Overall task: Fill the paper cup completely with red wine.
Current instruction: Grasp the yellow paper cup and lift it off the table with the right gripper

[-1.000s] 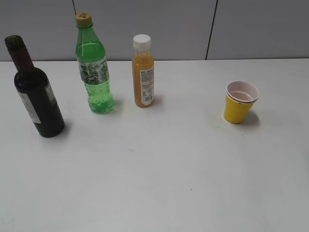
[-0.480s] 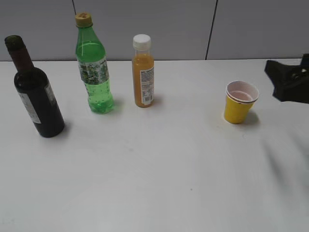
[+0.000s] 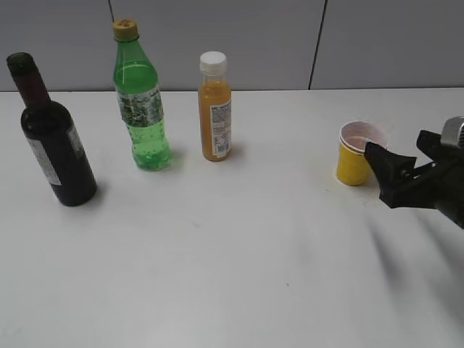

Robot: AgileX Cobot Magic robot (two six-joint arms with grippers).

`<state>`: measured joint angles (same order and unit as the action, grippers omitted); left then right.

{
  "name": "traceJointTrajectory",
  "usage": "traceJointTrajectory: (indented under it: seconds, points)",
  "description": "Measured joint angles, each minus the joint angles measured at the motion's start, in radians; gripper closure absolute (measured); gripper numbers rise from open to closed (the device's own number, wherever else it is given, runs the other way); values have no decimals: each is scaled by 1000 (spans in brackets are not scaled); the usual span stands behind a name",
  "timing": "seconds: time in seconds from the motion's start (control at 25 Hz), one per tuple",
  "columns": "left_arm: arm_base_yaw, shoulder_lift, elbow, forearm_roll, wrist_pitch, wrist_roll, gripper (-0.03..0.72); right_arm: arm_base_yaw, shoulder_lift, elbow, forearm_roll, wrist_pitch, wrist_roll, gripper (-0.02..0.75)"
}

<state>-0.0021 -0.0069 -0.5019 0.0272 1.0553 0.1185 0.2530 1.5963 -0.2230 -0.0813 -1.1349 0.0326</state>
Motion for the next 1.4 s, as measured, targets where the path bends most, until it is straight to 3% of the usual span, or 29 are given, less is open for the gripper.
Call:
traceJointTrajectory:
  seconds: [0.48, 1.4]
  points:
    - [0, 0, 0, 0, 0, 0, 450, 0, 276, -3, 52, -71, 19, 89]
    - [0, 0, 0, 0, 0, 0, 452, 0, 517, -252, 96, -76, 24, 100]
